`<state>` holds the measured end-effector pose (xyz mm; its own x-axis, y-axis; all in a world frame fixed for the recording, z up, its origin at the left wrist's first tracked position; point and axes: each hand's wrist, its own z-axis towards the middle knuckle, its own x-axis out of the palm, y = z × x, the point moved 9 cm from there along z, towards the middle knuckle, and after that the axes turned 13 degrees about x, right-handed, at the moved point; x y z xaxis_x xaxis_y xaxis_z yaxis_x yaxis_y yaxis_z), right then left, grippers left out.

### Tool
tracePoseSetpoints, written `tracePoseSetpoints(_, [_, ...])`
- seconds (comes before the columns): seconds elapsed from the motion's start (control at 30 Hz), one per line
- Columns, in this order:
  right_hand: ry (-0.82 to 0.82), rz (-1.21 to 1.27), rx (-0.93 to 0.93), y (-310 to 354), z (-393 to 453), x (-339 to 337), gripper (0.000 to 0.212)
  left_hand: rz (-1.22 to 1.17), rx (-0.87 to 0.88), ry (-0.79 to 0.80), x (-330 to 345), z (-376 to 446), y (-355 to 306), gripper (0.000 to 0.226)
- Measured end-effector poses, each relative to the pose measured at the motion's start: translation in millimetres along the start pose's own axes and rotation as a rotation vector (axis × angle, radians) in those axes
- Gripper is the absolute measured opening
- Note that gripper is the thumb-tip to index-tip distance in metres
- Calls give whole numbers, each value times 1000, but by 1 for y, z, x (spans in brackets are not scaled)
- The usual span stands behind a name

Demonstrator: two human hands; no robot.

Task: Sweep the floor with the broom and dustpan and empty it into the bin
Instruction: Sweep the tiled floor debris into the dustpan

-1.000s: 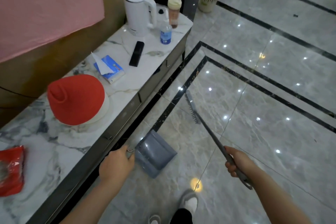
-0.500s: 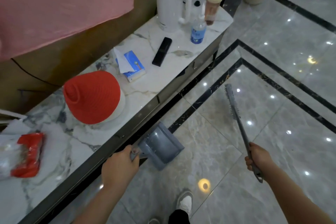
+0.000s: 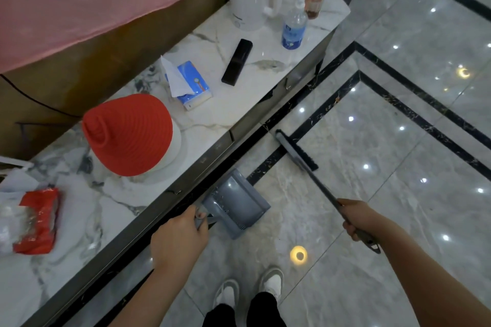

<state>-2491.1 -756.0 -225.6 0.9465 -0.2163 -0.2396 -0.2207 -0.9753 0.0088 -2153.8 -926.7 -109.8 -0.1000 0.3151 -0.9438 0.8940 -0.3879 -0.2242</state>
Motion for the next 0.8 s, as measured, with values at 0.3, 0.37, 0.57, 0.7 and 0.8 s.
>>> tracePoseSetpoints(0.3, [222,-32,78,-45,-53,41,29,-92,-9,-25,-3,-12,5,13])
tracePoseSetpoints(0.37, [238,-17,57,-42,-64,31,27,-86,5,-49,-4,-13,5,14])
tracePoseSetpoints(0.57, [41,-46,-72,-24,-62,34,27,-52,24,-38,-2,-13,5,17])
tracePoseSetpoints(0.7, [56,-209,-81,-38,-53,89,38,-21,34,-21,-2,-14,8,20])
tracePoseSetpoints(0.8, [237,-186,32,-66,-52,124,42,-20,40,-6,-2,-14,7,22])
